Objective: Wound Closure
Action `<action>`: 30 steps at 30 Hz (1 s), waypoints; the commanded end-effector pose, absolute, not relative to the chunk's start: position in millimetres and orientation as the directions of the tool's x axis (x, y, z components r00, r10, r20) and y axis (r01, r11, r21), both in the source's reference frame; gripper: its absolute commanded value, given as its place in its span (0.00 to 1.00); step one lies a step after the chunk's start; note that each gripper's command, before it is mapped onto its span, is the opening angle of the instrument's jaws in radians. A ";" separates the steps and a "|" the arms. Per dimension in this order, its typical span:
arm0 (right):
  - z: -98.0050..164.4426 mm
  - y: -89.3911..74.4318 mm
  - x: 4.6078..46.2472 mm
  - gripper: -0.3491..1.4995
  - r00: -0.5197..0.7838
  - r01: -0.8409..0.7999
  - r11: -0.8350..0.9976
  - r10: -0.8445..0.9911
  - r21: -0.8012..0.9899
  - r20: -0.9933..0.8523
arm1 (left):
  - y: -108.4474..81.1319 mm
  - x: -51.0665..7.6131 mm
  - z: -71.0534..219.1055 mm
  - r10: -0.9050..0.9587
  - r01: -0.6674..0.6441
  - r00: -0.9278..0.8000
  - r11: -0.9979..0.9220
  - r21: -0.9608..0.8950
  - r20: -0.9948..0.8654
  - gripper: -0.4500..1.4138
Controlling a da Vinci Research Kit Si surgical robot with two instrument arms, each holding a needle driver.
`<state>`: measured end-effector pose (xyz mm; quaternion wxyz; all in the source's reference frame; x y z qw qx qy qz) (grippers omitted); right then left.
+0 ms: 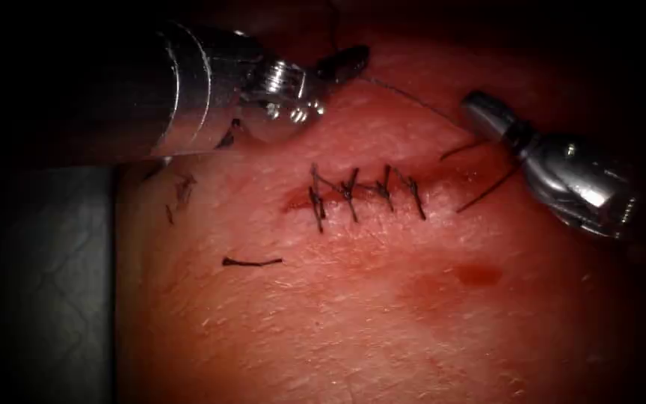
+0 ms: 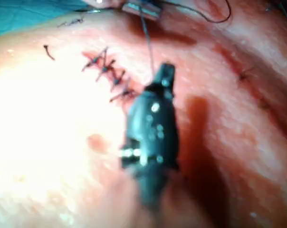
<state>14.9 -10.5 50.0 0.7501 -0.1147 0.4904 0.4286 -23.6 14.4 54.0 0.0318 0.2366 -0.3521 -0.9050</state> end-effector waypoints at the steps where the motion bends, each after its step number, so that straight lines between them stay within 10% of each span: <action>1: 50.8 -12.3 15.8 0.00 0.154 -0.752 0.611 0.528 0.248 -0.835 | 15.8 -24.0 55.4 -0.215 -0.112 -0.889 -0.752 0.649 -0.403 0.00; 30: 51.6 -22.0 16.9 0.00 0.205 -0.699 0.681 0.484 0.220 -0.851 | 32.6 -21.0 66.8 -0.121 -0.174 -0.903 -0.774 0.609 -0.412 0.00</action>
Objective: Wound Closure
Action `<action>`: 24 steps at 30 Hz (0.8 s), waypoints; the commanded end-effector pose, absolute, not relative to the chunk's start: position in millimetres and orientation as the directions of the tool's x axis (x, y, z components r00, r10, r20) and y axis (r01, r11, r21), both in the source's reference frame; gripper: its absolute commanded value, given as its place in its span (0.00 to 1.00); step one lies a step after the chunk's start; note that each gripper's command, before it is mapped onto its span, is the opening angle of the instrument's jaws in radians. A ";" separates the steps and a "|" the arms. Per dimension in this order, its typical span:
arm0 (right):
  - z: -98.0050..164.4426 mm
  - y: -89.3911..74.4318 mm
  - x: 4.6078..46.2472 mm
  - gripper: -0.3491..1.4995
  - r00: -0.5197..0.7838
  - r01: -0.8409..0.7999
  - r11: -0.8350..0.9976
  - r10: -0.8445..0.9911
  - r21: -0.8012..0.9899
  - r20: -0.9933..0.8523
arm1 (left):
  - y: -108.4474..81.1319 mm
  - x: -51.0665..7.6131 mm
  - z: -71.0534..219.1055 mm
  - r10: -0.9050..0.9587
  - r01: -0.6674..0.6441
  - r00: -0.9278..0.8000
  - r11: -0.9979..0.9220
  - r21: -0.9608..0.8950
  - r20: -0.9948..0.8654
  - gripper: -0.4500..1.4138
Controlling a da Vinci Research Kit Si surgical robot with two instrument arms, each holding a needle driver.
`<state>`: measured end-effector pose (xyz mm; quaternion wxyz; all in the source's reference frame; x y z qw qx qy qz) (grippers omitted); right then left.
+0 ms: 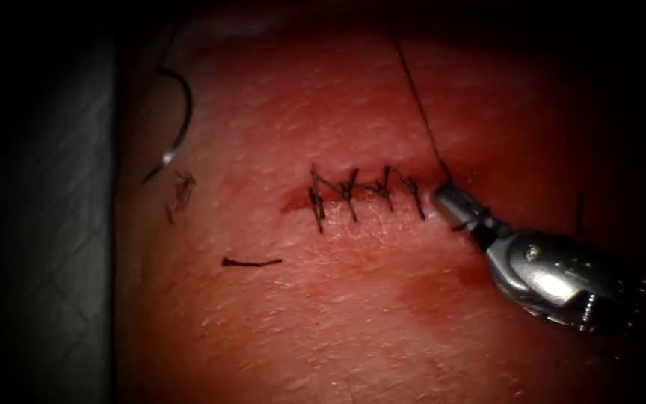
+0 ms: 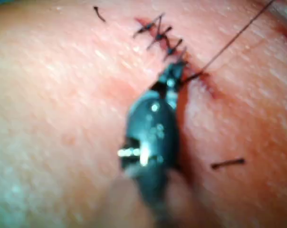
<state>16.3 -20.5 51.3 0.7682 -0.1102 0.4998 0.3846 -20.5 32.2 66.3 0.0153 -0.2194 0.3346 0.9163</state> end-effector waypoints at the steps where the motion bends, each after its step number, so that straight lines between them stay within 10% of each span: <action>1: 51.5 -22.3 16.8 0.00 0.207 -0.697 0.683 0.484 0.219 -0.850 | 32.7 -20.9 67.0 -0.122 -0.174 -0.903 -0.773 0.610 -0.411 0.00; 24: 50.8 -26.5 16.1 0.00 0.215 -0.672 0.709 0.463 0.214 -0.860 | 38.5 -18.5 70.5 -0.087 -0.185 -0.920 -0.762 0.620 -0.381 0.00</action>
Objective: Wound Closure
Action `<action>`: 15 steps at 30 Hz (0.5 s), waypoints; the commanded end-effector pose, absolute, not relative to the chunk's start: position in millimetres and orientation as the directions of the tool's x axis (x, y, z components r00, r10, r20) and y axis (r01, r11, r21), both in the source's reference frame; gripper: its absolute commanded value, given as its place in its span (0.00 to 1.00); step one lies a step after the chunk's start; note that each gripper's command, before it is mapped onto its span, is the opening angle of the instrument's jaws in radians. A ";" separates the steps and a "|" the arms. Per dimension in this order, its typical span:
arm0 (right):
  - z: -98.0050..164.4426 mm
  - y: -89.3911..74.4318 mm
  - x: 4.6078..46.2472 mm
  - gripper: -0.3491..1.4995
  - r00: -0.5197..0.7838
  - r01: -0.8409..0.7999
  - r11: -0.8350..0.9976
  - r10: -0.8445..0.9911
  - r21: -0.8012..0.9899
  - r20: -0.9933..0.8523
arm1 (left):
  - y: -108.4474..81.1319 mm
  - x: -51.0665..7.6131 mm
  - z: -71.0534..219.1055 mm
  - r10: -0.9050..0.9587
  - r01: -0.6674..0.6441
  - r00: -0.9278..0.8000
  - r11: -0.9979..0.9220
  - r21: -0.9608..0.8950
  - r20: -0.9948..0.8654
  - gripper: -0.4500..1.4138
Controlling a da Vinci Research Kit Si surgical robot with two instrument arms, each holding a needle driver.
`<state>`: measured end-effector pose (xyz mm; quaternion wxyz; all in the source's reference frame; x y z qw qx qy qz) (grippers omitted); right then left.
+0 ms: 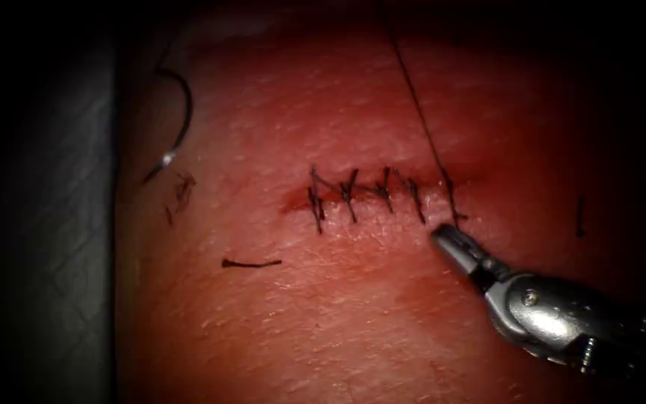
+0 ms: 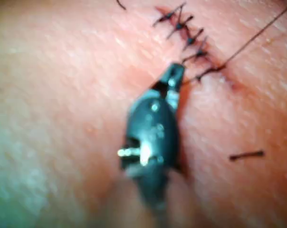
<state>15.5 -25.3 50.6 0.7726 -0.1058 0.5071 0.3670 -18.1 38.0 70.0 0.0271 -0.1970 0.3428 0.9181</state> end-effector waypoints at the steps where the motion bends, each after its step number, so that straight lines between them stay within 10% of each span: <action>1: 50.7 -26.6 16.0 0.00 0.215 -0.671 0.710 0.463 0.214 -0.860 | 38.9 -18.4 70.6 -0.082 -0.187 -0.922 -0.761 0.622 -0.378 0.00; 15: 51.2 -29.5 16.2 0.00 0.232 -0.652 0.728 0.456 0.211 -0.859 | 41.8 -16.5 72.1 -0.060 -0.192 -0.932 -0.755 0.627 -0.358 0.00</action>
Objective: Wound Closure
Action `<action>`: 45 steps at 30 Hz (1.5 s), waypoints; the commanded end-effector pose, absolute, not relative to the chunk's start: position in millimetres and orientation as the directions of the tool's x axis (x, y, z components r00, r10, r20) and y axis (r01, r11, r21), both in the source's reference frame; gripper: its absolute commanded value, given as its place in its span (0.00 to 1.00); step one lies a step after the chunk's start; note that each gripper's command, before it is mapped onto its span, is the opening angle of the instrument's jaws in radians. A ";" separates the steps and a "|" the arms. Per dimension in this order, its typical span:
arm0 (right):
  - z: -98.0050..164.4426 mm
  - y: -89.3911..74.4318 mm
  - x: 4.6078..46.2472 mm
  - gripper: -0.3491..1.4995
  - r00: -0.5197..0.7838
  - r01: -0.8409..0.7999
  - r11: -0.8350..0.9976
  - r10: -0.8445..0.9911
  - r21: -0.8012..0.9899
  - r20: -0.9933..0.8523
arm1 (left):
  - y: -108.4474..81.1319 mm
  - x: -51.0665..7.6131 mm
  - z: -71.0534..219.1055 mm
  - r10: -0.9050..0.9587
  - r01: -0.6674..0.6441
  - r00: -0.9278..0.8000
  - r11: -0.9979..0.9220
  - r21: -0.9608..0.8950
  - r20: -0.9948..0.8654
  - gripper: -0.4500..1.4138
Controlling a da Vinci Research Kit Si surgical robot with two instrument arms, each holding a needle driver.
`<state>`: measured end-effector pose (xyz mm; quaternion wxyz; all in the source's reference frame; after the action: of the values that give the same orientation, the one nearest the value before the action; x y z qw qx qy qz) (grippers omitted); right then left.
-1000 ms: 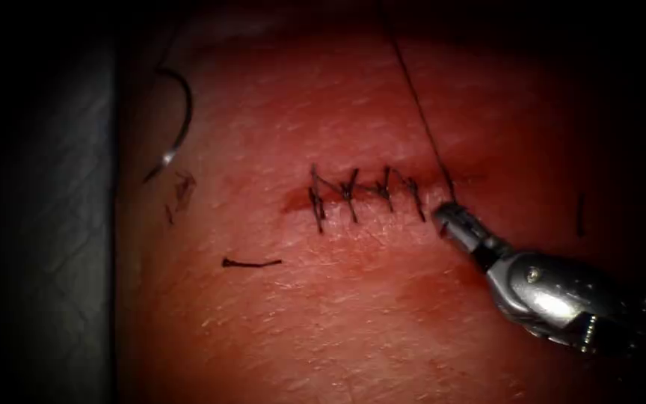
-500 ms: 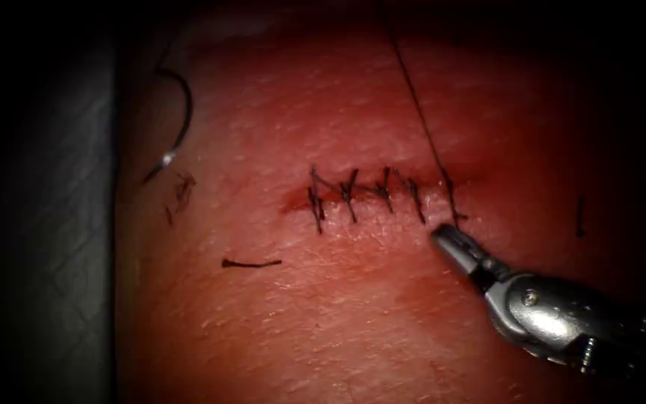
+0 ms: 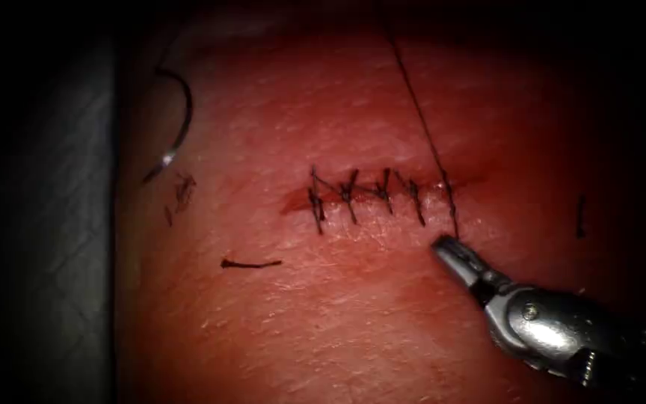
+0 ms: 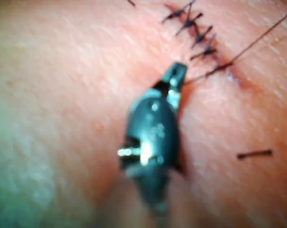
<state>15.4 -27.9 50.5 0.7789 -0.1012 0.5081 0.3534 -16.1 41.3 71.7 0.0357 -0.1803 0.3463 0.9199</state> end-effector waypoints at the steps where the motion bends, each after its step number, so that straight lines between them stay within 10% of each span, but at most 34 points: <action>1: 51.3 -29.7 16.2 0.00 0.236 -0.650 0.730 0.457 0.210 -0.858 | 42.0 -16.4 72.2 -0.061 -0.192 -0.932 -0.755 0.627 -0.358 0.00; 15: 51.5 -29.1 16.1 0.00 0.214 -0.620 0.741 0.476 0.258 -0.853 | 39.5 -17.3 71.1 -0.024 -0.225 -0.921 -0.781 0.582 -0.388 0.00; 19: 50.6 -27.8 15.3 0.78 0.200 -0.602 0.744 0.493 0.290 -0.847 | 34.7 -18.6 68.6 -0.008 -0.218 -0.905 -0.849 0.481 -0.425 0.00; 21: 50.2 -27.6 15.1 0.83 0.199 -0.600 0.744 0.495 0.294 -0.845 | 33.7 -18.8 68.0 -0.006 -0.216 -0.902 -0.859 0.464 -0.431 0.00; 45: 44.7 -20.3 14.3 0.69 0.194 -0.495 0.781 0.527 0.381 -0.827 | 11.7 -21.0 53.5 0.005 -0.225 -0.813 -0.925 0.306 -0.582 0.00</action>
<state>13.5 -19.4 44.1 0.7745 0.0152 0.5412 0.3272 -20.6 11.2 52.7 0.0616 -0.3000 0.1819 0.9344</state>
